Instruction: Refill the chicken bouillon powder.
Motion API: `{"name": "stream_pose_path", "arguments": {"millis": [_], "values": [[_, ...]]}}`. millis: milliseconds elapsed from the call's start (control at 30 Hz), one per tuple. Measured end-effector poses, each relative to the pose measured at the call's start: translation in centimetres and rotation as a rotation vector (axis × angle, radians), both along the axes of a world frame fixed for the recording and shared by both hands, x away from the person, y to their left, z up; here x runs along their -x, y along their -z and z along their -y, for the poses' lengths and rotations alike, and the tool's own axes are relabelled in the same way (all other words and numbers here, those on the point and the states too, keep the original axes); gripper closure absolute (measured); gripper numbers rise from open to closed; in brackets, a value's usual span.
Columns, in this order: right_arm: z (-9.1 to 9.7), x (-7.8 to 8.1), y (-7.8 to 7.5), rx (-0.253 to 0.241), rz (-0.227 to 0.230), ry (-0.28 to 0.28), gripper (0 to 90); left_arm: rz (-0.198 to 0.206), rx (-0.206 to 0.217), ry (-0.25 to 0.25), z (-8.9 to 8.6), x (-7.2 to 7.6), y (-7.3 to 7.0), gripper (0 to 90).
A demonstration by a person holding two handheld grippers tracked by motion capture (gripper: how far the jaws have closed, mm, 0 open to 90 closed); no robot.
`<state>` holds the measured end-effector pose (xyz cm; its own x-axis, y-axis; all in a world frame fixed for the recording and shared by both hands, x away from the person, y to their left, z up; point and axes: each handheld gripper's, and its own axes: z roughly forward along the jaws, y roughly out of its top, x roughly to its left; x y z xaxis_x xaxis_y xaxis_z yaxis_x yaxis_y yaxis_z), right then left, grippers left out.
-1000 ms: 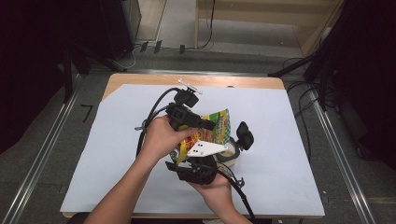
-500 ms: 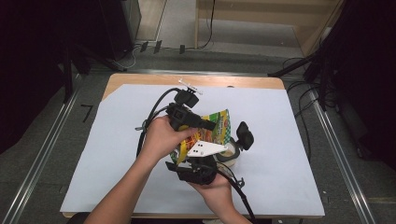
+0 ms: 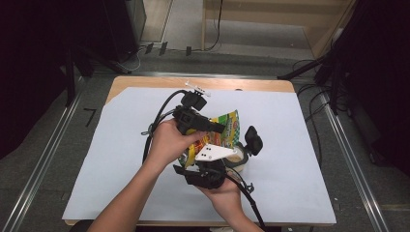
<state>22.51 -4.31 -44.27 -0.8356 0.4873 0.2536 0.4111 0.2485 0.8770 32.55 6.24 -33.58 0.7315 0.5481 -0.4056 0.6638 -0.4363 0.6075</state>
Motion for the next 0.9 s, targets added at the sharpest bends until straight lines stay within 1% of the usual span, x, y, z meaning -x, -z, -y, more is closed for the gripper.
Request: {"name": "stream_pose_path", "arguments": {"millis": [133,233,300,433,567,667,767,833,900], "values": [[0.1,-0.1,0.2,-0.004,-0.01,0.0,64.5,-0.006,0.007,0.002,0.1,0.0,0.1,72.8],[0.1,-0.1,0.1,-0.007,-0.016,-0.005,64.8,-0.009,-0.001,0.006,0.0,-0.1,0.1,74.2],[0.1,-0.1,0.0,-0.011,-0.028,-0.008,64.8,-0.014,0.001,0.005,0.0,-0.2,0.2,74.9],[0.1,-0.1,0.0,-0.013,-0.042,-0.016,64.7,-0.039,0.014,0.003,-0.2,-0.6,0.4,74.7],[0.1,-0.3,-0.2,-0.006,-0.054,-0.025,64.7,-0.054,0.02,0.0,-0.3,-0.9,0.5,74.5],[0.1,-0.4,-0.4,0.001,-0.067,-0.031,64.4,-0.093,0.033,-0.001,-0.6,-1.4,0.7,74.4],[0.1,-0.6,-0.6,0.008,-0.075,-0.034,64.3,-0.113,0.041,-0.004,-0.6,-1.7,0.8,74.4],[0.1,-0.6,-0.6,0.013,-0.084,-0.034,64.3,-0.124,0.027,-0.003,-0.6,-2.0,1.0,74.7],[0.1,-0.7,-0.5,0.015,-0.084,-0.034,64.2,-0.133,0.022,-0.002,-0.5,-2.1,1.0,74.9]]}}
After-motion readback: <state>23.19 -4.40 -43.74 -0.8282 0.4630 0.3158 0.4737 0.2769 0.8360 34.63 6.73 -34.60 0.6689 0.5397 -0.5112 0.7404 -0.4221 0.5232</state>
